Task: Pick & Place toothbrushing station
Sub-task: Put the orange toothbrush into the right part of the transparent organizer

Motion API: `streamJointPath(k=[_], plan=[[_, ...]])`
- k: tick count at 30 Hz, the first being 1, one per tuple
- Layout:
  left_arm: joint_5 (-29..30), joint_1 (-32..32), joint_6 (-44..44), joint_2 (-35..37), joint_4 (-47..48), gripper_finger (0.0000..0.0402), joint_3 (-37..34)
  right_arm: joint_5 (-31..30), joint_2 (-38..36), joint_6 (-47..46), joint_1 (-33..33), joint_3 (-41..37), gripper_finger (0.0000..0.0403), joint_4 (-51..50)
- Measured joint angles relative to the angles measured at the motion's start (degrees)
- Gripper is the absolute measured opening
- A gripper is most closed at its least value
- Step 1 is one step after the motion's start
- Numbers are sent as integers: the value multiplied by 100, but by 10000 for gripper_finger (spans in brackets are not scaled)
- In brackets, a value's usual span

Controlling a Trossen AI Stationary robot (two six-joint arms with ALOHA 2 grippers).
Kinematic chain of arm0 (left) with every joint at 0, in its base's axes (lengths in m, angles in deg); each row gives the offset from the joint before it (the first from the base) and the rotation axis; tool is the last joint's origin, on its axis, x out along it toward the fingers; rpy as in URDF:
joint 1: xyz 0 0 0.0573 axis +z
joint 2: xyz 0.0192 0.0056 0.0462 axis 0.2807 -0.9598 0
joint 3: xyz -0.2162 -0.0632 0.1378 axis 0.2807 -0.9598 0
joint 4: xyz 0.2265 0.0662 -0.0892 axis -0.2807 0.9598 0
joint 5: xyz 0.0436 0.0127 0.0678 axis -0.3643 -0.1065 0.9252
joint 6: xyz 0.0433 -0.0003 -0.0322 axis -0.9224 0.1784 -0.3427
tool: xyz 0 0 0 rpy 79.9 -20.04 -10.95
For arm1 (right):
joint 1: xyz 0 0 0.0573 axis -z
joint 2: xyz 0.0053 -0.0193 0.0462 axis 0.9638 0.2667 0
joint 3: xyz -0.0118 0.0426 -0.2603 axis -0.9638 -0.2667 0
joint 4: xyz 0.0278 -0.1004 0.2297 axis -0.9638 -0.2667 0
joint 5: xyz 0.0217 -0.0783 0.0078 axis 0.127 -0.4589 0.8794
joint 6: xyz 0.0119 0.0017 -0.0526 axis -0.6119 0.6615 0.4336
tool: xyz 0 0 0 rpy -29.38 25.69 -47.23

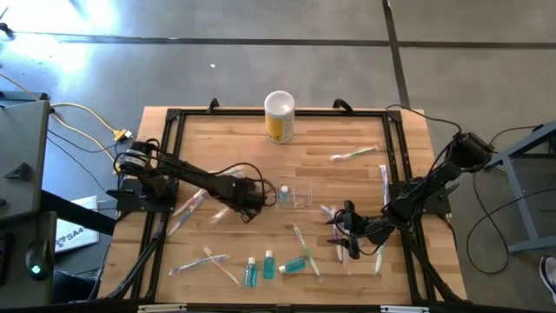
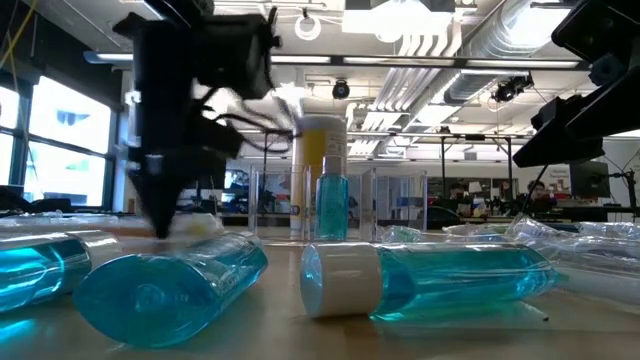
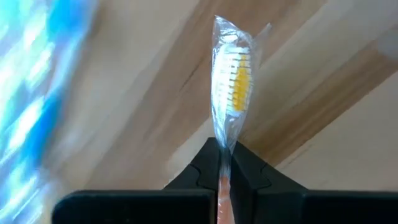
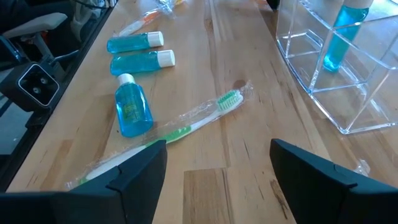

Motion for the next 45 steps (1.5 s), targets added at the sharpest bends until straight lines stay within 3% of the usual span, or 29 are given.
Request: streamJointPath(k=[10, 15, 20, 26, 31, 37, 45], plan=[[790, -525, 550, 16, 2514, 3, 1911, 1, 0, 2, 0, 0, 277, -9], [1831, -1018, 1225, 25, 3904, 2, 3124, 1, 0, 2, 0, 0, 277, -11], [3145, -1578, 1110, 93, 3717, 2, 3904, 1, 0, 2, 0, 0, 277, -37], [4624, -2152, -93, 147, 2459, 1, 4054, 1, 0, 0, 0, 0, 277, -50], [4939, -2331, -1042, 206, 1254, 1, 4058, 0, 0, 15, 0, 0, 277, -46], [4515, -2247, -2972, 206, -679, 1, 4058, -148, 0, 22, 0, 0, 277, -46], [2949, -1763, -4994, 215, -3055, 1, 4058, -115, 0, 22, 0, 0, 277, -46]])
